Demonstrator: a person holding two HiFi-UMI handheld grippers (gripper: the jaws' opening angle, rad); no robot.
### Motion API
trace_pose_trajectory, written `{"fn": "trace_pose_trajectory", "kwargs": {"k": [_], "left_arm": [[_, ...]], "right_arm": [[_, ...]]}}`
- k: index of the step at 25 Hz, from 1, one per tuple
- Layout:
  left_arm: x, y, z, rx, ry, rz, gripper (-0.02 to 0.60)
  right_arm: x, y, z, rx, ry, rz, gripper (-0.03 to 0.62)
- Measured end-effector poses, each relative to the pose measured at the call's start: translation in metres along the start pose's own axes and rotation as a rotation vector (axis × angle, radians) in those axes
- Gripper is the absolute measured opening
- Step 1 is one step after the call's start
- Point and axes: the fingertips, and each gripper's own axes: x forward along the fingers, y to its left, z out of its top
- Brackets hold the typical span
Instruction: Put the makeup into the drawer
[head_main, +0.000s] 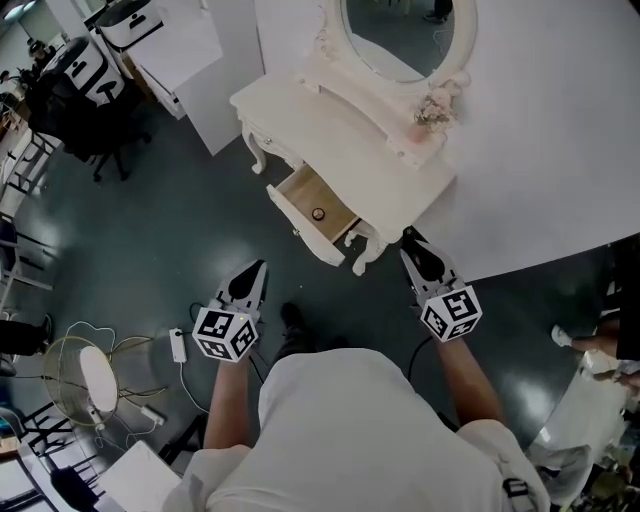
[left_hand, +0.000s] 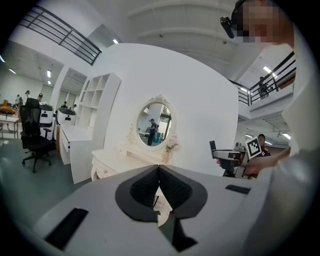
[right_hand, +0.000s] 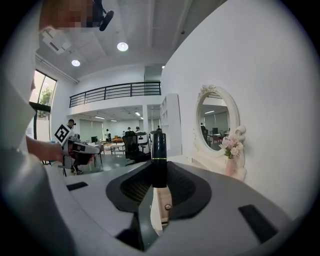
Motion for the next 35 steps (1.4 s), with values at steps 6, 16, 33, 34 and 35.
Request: {"fn": "trace_pose_trajectory", "kwargs": {"k": [6,16,33,34,35], "left_arm": [[0.023,0.046,0.010,0.004,0.024,-0.033,0.017],[0.051,0.111,0.036,0.027,0.047,-0.115,0.017],[0.076,0.157,0.051,0.023,0.060,-0.177,0.017],[0.078,0.157,0.051,0.022,0.062,-0.176,0.017],[0.080,0.157,0.050,0.020,0.065,-0.174,0.017]], "right_arm": [[0.045,0.004,0.003,0.016,0.018,-0.029,0.104],[0.108,0.020,0.020,0.026,0.020,-0.091,0.104],[0.149,0.032,0.033,0.014,0.043,-0.127,0.104],[0.151,0.030,0.032,0.015,0.045,-0.125,0.104],[0.153,0.028,0.031,0.017,0.049,-0.122,0.104]]}}
